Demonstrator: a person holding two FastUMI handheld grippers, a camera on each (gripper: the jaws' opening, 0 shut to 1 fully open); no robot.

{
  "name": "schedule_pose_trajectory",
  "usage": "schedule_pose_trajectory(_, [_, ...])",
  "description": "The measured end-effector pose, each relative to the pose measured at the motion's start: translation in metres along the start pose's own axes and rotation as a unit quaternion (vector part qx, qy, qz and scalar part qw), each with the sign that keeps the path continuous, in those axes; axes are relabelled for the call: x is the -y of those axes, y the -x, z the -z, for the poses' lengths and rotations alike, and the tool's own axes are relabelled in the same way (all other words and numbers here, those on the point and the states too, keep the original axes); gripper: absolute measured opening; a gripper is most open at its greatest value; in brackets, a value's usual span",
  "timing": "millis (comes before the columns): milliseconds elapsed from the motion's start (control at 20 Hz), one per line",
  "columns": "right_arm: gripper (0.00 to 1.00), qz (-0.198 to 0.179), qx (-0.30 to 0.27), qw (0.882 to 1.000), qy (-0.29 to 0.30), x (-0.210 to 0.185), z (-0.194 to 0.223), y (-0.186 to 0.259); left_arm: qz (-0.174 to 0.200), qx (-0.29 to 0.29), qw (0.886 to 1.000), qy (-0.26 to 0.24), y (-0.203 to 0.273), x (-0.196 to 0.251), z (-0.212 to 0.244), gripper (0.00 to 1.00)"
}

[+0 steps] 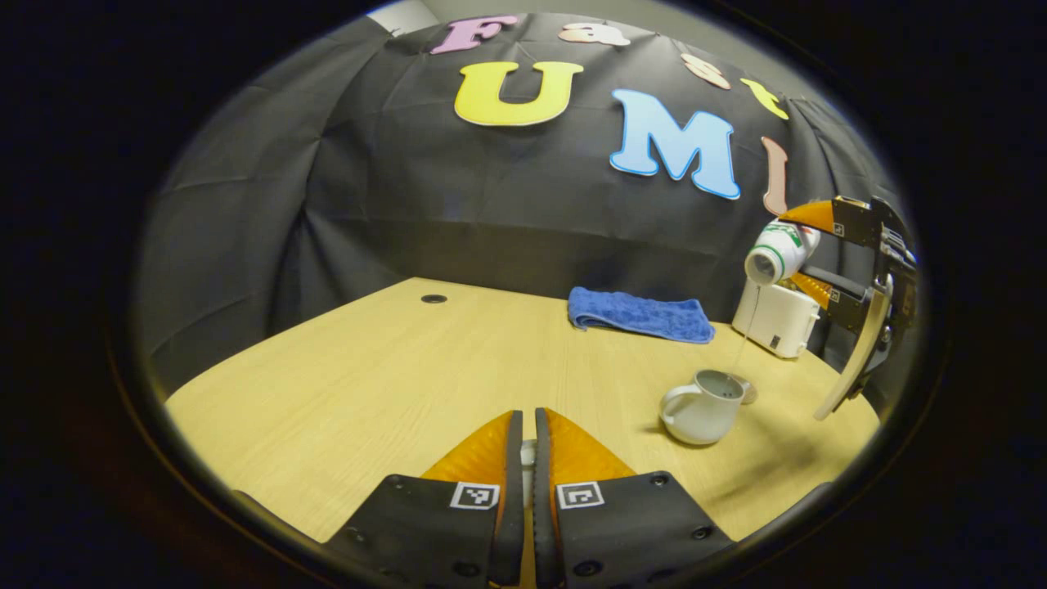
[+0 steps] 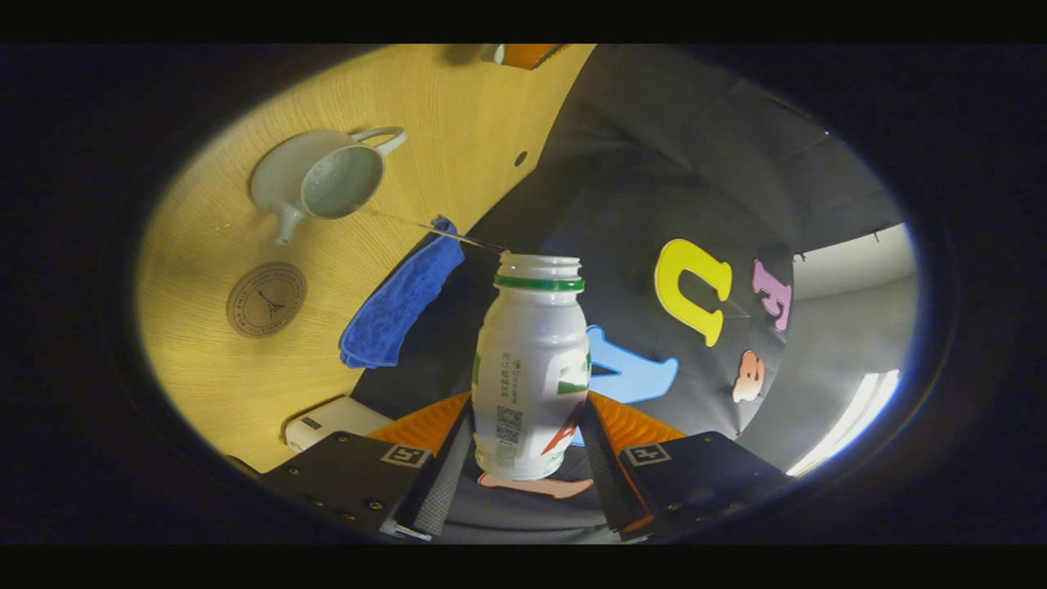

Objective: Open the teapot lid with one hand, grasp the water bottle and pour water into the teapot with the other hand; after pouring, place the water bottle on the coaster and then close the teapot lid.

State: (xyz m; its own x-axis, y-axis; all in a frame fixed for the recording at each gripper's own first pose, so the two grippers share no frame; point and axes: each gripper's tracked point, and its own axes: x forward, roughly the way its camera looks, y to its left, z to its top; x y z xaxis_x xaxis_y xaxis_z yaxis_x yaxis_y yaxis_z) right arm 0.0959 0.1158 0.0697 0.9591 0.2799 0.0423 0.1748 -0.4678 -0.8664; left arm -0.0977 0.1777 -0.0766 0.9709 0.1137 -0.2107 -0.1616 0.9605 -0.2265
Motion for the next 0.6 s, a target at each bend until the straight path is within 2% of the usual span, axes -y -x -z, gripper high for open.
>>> schedule_pose_trajectory(250, [0.71,0.008,0.006,1.0,0.015,0.0041,-0.0008,-0.0008,-0.002,0.002,1.0,-0.003,-0.0004,-0.0006,-0.0012,0.16])
schedule_pose_trajectory(300, [0.71,0.009,0.008,1.0,0.017,0.0046,-0.0011,-0.0008,-0.001,0.002,1.0,-0.003,-0.0011,0.0,-0.0009,0.12])
schedule_pose_trajectory(400, [0.71,0.011,0.008,1.0,0.02,0.0059,-0.0013,-0.0015,-0.001,0.0,1.0,-0.002,-0.0014,0.0001,-0.0004,0.12])
schedule_pose_trajectory(500, [0.71,0.006,0.008,1.0,0.008,0.002,-0.0007,-0.0017,0.0,0.0,1.0,-0.001,-0.0028,0.0014,0.0007,0.15])
schedule_pose_trajectory(600, [0.71,-0.002,0.007,1.0,-0.013,-0.0028,0.0,-0.0019,0.002,-0.001,1.0,-0.001,-0.0027,0.003,0.0007,0.12])
